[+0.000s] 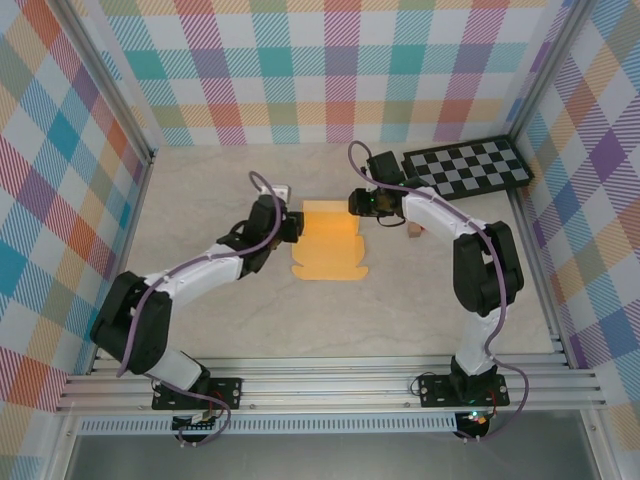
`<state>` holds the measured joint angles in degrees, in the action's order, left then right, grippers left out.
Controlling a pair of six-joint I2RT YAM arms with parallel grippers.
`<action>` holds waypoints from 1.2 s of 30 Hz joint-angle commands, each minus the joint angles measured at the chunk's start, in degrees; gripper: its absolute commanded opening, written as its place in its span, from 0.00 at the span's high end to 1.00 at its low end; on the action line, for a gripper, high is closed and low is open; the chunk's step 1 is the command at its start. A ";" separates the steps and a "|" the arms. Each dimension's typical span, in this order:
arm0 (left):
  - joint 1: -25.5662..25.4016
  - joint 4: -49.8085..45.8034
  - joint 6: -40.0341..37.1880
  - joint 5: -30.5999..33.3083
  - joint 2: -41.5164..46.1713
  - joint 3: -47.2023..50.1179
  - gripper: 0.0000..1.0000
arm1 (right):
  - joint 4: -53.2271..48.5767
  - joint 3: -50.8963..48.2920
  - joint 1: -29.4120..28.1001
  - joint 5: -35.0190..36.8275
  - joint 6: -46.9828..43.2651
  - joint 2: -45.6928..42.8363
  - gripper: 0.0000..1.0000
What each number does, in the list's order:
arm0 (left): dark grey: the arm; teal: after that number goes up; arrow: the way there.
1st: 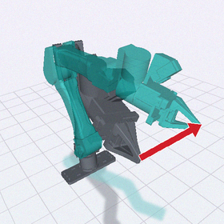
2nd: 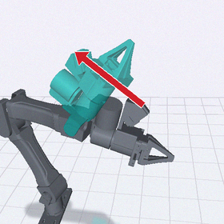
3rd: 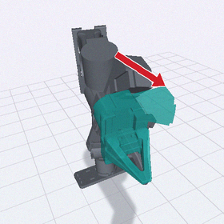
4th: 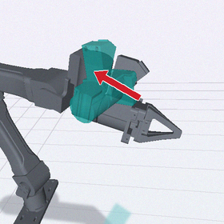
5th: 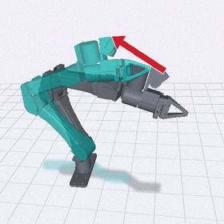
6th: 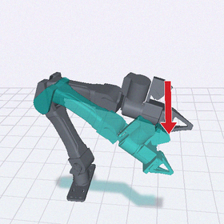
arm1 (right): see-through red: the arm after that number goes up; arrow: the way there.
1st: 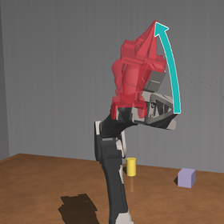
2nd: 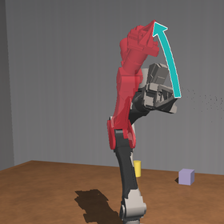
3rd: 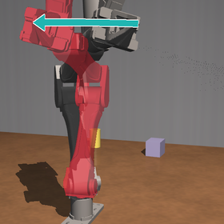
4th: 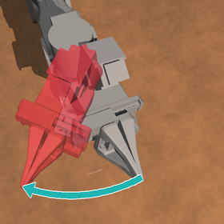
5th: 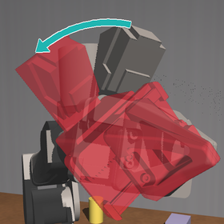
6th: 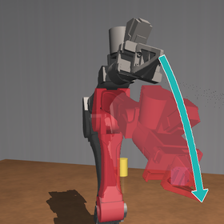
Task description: Fold the paper box
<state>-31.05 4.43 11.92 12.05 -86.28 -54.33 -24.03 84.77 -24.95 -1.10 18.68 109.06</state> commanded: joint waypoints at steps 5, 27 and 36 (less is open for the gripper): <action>3.87 -9.45 10.53 -11.42 -7.82 -12.53 0.50 | 0.99 -1.16 0.03 -1.62 -1.05 -0.32 0.63; 4.44 -3.82 18.92 -13.43 -20.99 -14.71 0.87 | 3.54 -6.78 0.08 -3.99 -1.03 -1.57 0.67; 3.19 -5.05 17.43 -8.68 -23.23 -13.10 0.94 | 3.51 -7.19 0.08 -3.47 -1.36 -1.26 0.67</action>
<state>-27.24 3.88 30.17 1.43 -105.86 -69.34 -17.10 78.78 -24.80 -4.16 18.52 107.28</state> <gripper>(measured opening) 0.074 0.328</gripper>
